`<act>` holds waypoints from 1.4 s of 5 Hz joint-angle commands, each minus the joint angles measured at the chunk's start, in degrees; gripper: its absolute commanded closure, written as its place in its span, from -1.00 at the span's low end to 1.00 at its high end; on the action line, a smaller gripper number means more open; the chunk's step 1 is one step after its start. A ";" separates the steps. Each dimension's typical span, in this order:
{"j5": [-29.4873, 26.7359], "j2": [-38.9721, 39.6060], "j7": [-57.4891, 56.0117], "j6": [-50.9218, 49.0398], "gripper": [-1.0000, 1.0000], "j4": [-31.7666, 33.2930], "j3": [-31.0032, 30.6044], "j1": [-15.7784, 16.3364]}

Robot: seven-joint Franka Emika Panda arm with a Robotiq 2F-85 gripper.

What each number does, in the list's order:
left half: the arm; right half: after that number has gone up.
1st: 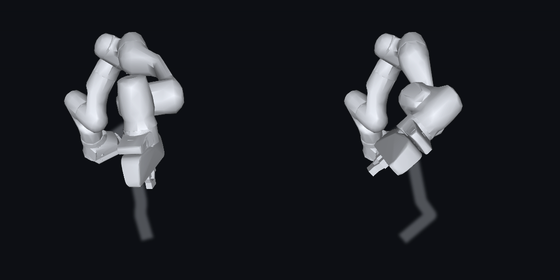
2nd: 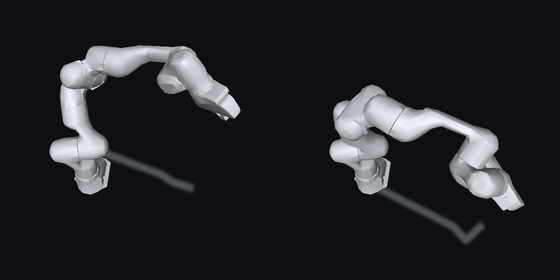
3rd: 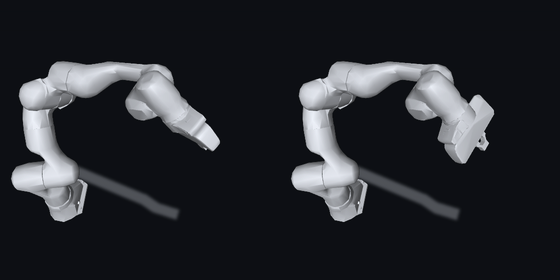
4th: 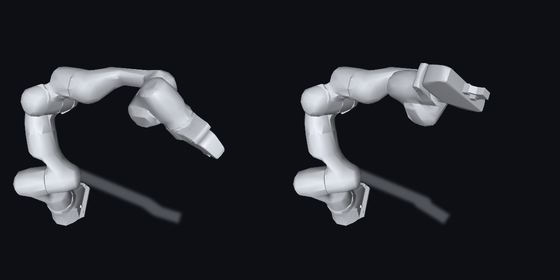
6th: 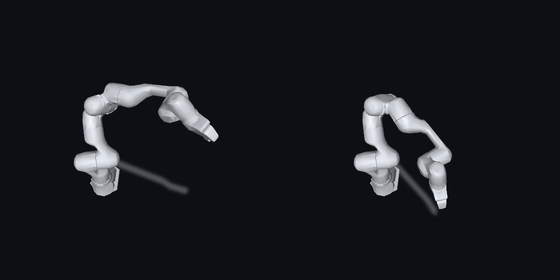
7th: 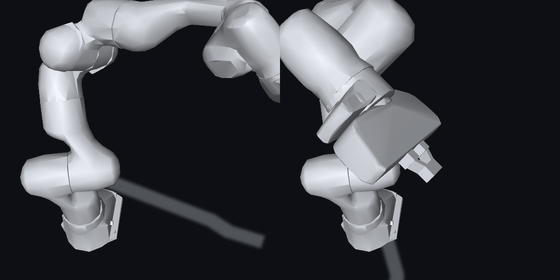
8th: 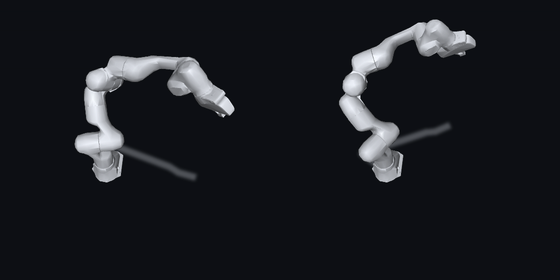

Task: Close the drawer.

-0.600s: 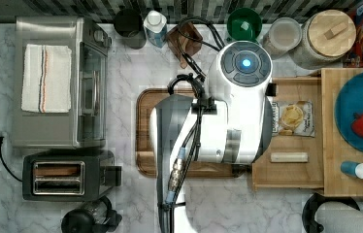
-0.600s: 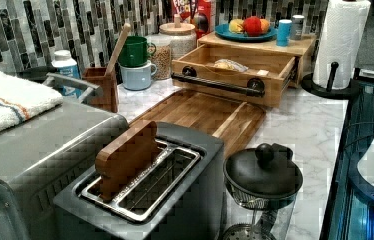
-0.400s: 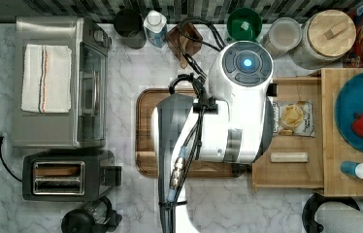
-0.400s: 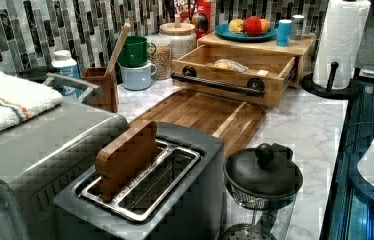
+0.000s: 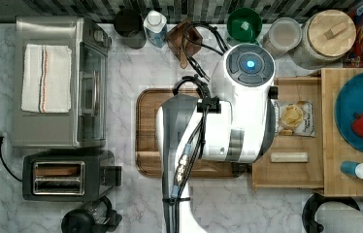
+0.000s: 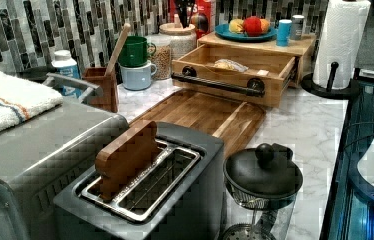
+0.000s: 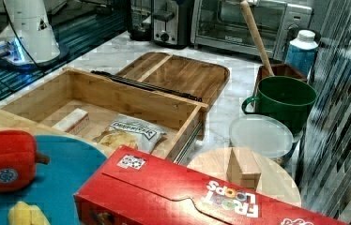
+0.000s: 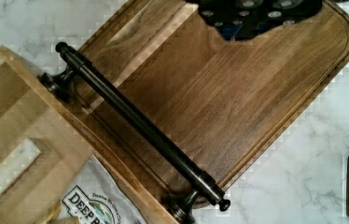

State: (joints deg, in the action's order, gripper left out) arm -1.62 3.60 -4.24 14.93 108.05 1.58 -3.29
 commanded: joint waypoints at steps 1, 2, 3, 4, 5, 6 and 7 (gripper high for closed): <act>-3.50 -0.41 -13.61 -0.80 -1.00 -0.63 -1.69 0.00; -2.19 -3.75 -21.98 5.86 -1.00 5.43 -3.03 1.22; -4.28 -4.40 -30.43 7.00 -1.00 7.13 -4.01 1.25; -3.85 -2.72 -38.04 3.70 -1.00 5.13 -5.31 1.00; -4.11 -2.58 -39.95 3.47 1.00 5.86 -5.72 1.20; -0.67 -1.22 -39.29 5.10 1.00 7.13 -6.09 2.11; 1.48 -0.29 -39.44 8.05 1.00 9.44 -6.88 1.55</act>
State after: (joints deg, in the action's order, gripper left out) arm -1.32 3.39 -41.32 22.44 116.27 -4.77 -2.32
